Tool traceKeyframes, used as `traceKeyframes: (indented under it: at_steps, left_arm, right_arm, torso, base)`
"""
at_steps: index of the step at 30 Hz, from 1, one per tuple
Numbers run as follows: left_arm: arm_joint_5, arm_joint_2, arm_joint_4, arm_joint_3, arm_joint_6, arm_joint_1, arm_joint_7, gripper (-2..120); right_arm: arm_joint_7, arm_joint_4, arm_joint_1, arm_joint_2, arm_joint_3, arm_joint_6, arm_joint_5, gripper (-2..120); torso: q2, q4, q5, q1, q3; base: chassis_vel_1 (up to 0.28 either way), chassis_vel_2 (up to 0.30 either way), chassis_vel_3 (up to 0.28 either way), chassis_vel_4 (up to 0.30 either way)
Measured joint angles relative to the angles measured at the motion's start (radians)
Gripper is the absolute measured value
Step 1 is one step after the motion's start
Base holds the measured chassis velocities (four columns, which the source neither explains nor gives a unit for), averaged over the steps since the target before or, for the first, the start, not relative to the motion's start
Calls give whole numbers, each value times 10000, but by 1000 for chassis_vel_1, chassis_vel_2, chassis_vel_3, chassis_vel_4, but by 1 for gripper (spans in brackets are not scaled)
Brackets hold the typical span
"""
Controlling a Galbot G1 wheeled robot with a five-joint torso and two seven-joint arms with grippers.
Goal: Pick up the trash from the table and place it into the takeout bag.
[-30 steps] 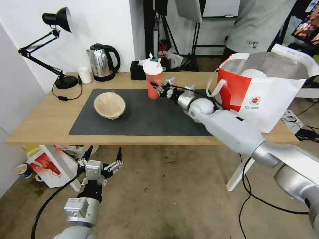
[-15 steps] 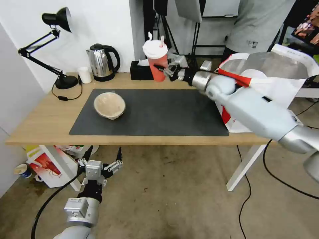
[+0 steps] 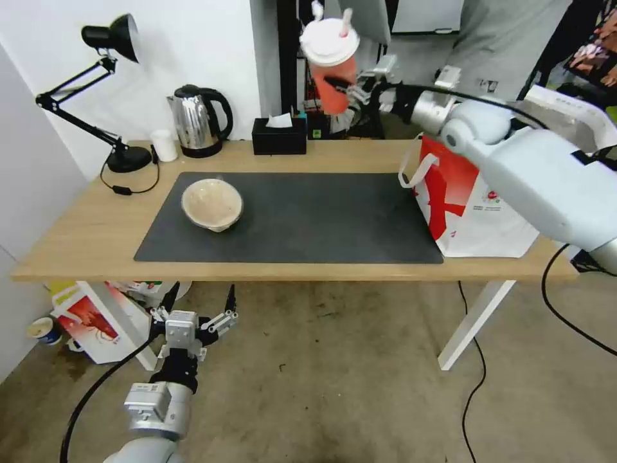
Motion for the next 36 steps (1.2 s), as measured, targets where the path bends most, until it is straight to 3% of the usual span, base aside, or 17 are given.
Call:
traceKeyframes:
  at_steps: [21, 36]
  left_arm:
    - [0, 0, 0, 0, 0, 0, 0, 100]
    - [0, 0, 0, 0, 0, 0, 0, 100]
  right_arm:
    - [-444, -437, -1724, -1491, 2675, 185, -34, 6]
    - [-704, -855, -2598, -1890, 4024, 328, -266, 6]
  torso:
    - [-1, 1, 0, 0, 0]
    - [-3, 1, -1, -1, 0]
  base:
    - [0, 0, 0, 0]
    - [0, 0, 0, 0]
